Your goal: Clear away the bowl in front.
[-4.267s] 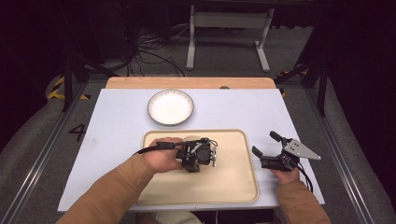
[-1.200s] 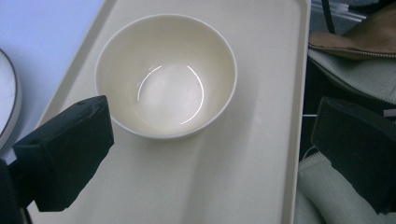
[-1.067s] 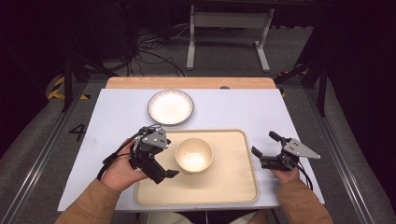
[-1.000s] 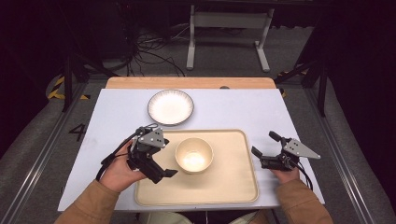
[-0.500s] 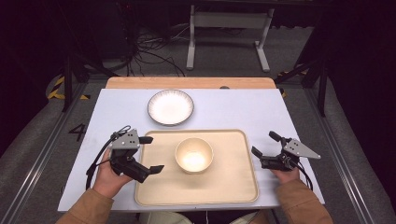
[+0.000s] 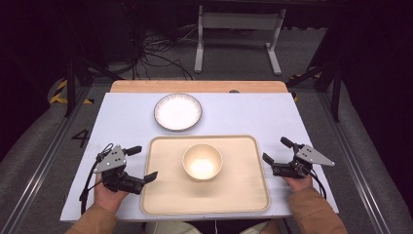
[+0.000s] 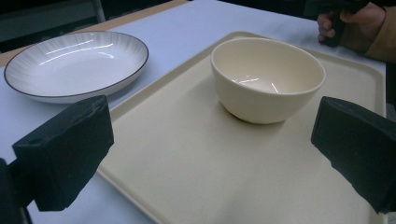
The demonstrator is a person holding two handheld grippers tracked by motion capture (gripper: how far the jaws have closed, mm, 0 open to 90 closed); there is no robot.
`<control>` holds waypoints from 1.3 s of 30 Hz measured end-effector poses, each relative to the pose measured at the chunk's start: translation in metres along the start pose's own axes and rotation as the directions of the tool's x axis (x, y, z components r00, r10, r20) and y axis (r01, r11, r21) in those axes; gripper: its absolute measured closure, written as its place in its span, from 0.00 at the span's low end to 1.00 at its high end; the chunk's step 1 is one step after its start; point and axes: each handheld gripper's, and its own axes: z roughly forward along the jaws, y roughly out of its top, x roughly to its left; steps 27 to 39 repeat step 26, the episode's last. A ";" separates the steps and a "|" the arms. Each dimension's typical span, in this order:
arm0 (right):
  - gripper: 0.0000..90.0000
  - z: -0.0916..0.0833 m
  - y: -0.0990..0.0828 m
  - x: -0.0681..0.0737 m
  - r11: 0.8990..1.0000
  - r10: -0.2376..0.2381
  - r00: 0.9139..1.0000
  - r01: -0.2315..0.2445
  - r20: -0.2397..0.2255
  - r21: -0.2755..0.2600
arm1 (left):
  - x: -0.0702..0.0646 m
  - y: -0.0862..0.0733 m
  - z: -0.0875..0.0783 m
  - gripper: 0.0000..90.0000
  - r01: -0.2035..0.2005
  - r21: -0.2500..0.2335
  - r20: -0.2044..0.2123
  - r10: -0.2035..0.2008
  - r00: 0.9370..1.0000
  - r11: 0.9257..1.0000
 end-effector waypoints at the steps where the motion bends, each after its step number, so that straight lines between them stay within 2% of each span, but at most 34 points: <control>1: 0.03 0.000 0.000 0.000 1.000 0.000 1.000 0.000 0.000 0.000 | 0.001 -0.003 -0.002 0.00 0.006 -0.013 -0.003 -0.006 1.000 1.000; 3: 0.03 0.000 0.000 0.000 1.000 0.000 1.000 0.000 0.000 0.000 | 0.002 -0.009 -0.003 0.00 0.025 -0.036 -0.019 -0.026 0.999 0.999; 6: 0.03 0.000 0.000 0.000 1.000 0.001 1.000 -0.001 -0.001 -0.001 | 0.005 -0.013 -0.003 0.00 0.009 -0.039 -0.024 -0.010 1.000 0.999; 8: 0.03 0.000 0.000 0.000 1.000 0.001 1.000 -0.001 -0.002 -0.001 | 0.009 -0.023 0.000 0.00 0.009 -0.057 -0.058 -0.012 0.998 0.998; 9: 0.03 0.000 0.000 0.000 1.000 0.001 1.000 -0.001 -0.002 -0.001 | 0.011 -0.025 0.002 0.00 0.021 -0.067 -0.041 -0.024 0.999 0.998; 11: 0.03 0.000 0.000 0.000 1.000 0.000 1.000 0.000 -0.003 -0.002 | 0.013 -0.030 0.005 0.00 0.042 -0.072 -0.048 -0.045 0.998 0.997; 13: 0.03 0.000 0.000 0.000 1.000 0.001 1.000 -0.001 -0.003 -0.002 | 0.014 -0.031 0.006 0.00 0.039 -0.078 -0.045 -0.042 0.998 0.996; 17: 0.03 0.000 0.000 0.000 1.000 0.002 1.000 -0.002 -0.003 -0.003 | 0.014 -0.034 0.007 0.00 -0.022 -0.128 -0.045 0.016 0.999 0.992; 20: 0.03 0.000 0.000 0.000 1.000 0.001 1.000 -0.001 -0.003 -0.002 | 0.015 -0.036 0.010 0.00 -0.014 -0.115 -0.026 0.011 1.000 0.993; 23: 0.03 0.000 0.000 0.000 1.000 0.001 1.000 -0.001 -0.002 -0.002 | 0.017 -0.037 0.013 0.00 0.024 -0.091 -0.001 -0.024 1.000 0.996; 25: 0.03 0.000 0.000 0.000 1.000 0.000 1.000 0.000 -0.002 -0.002 | 0.018 -0.037 0.013 0.00 0.031 -0.082 0.002 -0.031 1.000 0.996; 39: 0.03 0.000 0.000 0.000 1.000 -0.001 1.000 0.001 -0.003 -0.002 | 0.018 -0.037 0.013 0.00 0.031 -0.082 0.002 -0.031 1.000 0.996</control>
